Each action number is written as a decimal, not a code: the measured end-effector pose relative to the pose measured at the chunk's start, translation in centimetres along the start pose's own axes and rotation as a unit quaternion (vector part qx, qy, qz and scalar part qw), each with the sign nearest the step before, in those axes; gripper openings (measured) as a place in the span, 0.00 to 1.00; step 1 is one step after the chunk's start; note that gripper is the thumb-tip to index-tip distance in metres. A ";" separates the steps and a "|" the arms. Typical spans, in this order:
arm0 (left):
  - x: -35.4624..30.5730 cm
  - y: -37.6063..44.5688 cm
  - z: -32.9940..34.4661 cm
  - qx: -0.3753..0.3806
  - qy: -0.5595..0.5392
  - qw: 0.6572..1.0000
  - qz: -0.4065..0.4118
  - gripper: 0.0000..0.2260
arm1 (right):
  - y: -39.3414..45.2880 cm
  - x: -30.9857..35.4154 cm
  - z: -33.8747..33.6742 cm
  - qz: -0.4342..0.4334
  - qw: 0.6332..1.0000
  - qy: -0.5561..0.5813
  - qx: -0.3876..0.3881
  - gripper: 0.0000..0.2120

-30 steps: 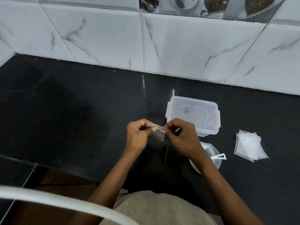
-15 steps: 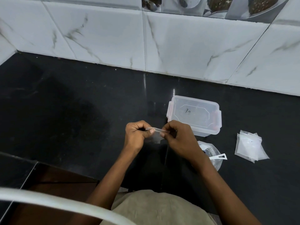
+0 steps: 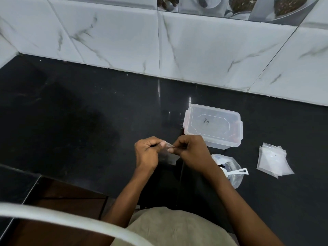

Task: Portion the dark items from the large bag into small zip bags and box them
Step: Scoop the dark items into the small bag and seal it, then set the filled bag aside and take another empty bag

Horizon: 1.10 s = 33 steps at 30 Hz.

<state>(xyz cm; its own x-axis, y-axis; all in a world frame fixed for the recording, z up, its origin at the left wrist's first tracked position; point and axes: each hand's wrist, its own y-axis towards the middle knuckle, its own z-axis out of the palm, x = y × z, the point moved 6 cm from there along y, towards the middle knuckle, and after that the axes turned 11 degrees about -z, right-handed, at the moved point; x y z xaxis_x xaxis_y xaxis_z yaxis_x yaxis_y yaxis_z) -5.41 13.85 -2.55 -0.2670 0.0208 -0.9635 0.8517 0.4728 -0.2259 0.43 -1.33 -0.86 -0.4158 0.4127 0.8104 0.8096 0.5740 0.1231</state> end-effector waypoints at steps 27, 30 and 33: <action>6.9 2.0 -3.4 -0.051 0.254 0.966 -0.012 0.11 | 0.7 -2.7 7.8 0.091 0.985 -0.146 -0.019 0.19; 7.7 1.8 -2.5 0.023 0.361 0.932 0.004 0.08 | -0.2 -2.1 9.4 0.064 0.980 -0.178 0.058 0.17; 7.9 1.9 -2.2 0.029 0.399 0.916 0.027 0.07 | -0.7 -2.5 10.6 0.067 0.973 -0.198 0.101 0.12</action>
<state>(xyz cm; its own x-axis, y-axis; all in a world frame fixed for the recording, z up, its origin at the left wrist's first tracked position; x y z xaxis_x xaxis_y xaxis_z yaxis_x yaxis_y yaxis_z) -6.87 16.89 -10.23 -0.4493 0.6909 -0.5663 0.8895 0.4051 -0.2115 -3.45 4.70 -9.02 -0.4717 0.7103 0.5225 0.7858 0.6074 -0.1164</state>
